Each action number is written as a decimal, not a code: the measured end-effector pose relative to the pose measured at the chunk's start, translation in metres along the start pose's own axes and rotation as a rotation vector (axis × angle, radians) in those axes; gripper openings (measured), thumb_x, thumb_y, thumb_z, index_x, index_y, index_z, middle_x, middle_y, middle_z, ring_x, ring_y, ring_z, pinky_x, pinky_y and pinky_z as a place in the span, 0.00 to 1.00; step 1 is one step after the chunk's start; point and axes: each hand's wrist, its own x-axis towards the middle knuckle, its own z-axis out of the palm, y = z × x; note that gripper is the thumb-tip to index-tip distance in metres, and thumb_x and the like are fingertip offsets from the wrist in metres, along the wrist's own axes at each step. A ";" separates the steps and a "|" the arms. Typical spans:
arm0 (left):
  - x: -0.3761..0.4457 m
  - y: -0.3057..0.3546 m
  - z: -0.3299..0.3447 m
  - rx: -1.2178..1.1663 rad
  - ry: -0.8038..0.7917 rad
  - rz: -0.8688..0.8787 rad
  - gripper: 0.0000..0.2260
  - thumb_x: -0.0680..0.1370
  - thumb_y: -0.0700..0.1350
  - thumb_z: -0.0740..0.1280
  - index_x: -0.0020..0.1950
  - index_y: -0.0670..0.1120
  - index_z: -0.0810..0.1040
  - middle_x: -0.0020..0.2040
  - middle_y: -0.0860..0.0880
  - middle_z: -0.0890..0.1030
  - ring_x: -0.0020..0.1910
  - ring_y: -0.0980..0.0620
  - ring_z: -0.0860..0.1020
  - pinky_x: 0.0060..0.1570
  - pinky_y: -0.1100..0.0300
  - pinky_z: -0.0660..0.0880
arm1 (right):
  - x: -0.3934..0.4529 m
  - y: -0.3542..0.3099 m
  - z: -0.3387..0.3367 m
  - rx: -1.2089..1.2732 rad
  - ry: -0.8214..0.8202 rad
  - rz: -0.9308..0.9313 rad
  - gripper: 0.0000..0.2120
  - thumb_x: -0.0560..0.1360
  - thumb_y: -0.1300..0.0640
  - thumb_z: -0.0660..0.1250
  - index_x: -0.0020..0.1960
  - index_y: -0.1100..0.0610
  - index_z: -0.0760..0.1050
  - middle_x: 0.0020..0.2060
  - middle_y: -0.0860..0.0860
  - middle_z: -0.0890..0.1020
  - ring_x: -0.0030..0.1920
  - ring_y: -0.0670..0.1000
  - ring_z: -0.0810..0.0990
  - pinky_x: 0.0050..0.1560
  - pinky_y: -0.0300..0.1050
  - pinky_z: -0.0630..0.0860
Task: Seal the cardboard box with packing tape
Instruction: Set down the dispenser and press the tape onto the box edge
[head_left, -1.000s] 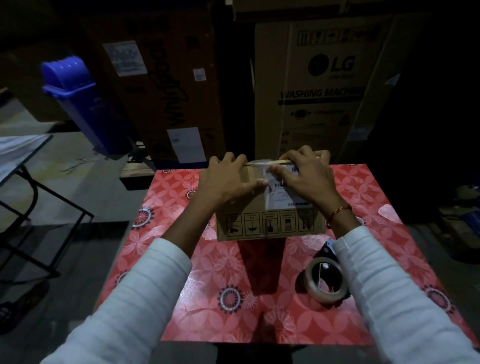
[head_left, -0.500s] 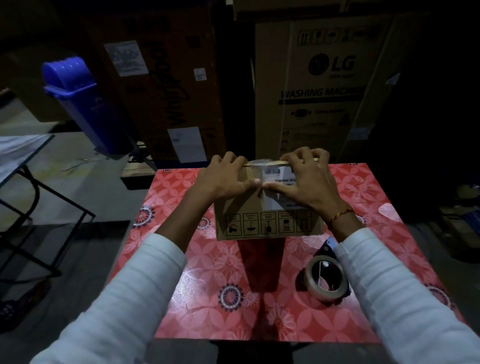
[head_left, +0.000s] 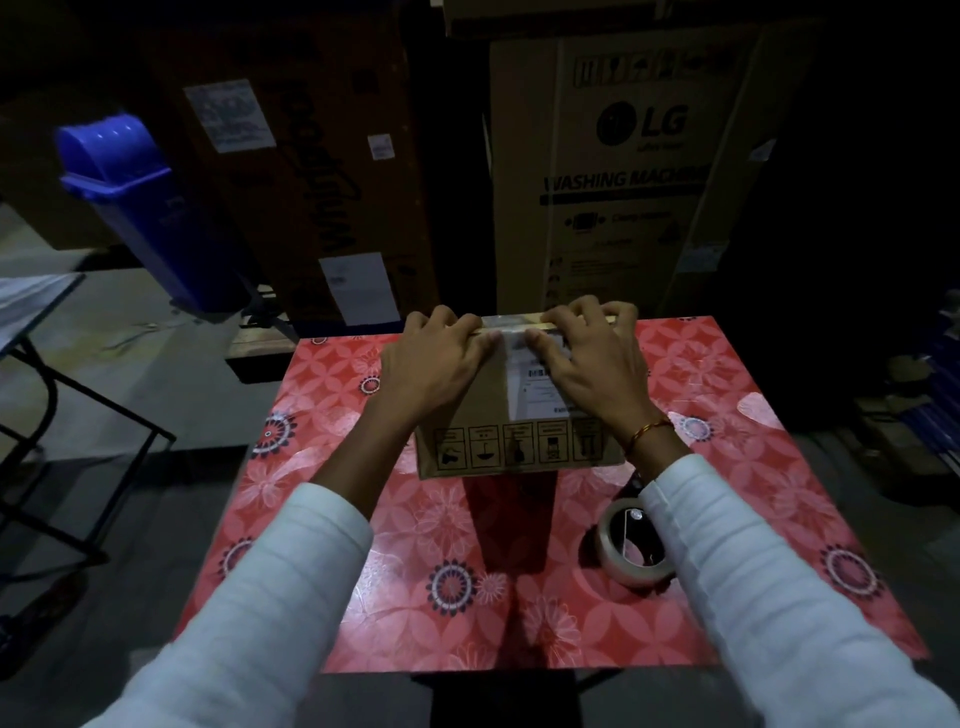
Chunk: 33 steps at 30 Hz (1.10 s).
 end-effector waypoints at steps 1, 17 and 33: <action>0.000 -0.001 0.000 -0.011 -0.002 0.002 0.22 0.83 0.63 0.50 0.72 0.56 0.68 0.68 0.47 0.71 0.65 0.45 0.68 0.47 0.52 0.65 | 0.000 0.001 -0.002 0.030 -0.018 0.003 0.21 0.81 0.37 0.57 0.64 0.48 0.77 0.62 0.49 0.74 0.66 0.58 0.65 0.47 0.46 0.66; -0.033 -0.010 0.055 -0.923 0.093 -0.479 0.55 0.64 0.58 0.80 0.81 0.54 0.48 0.73 0.47 0.73 0.69 0.43 0.73 0.63 0.39 0.75 | -0.044 0.016 0.035 0.836 0.025 0.401 0.44 0.76 0.49 0.74 0.82 0.52 0.50 0.75 0.55 0.70 0.69 0.50 0.74 0.67 0.48 0.74; -0.068 -0.040 0.102 -0.884 -0.073 -0.433 0.42 0.71 0.49 0.78 0.80 0.49 0.60 0.80 0.49 0.62 0.77 0.46 0.63 0.74 0.45 0.65 | -0.077 0.040 0.073 0.984 -0.143 0.595 0.31 0.82 0.69 0.59 0.82 0.59 0.53 0.82 0.53 0.58 0.80 0.49 0.58 0.81 0.50 0.57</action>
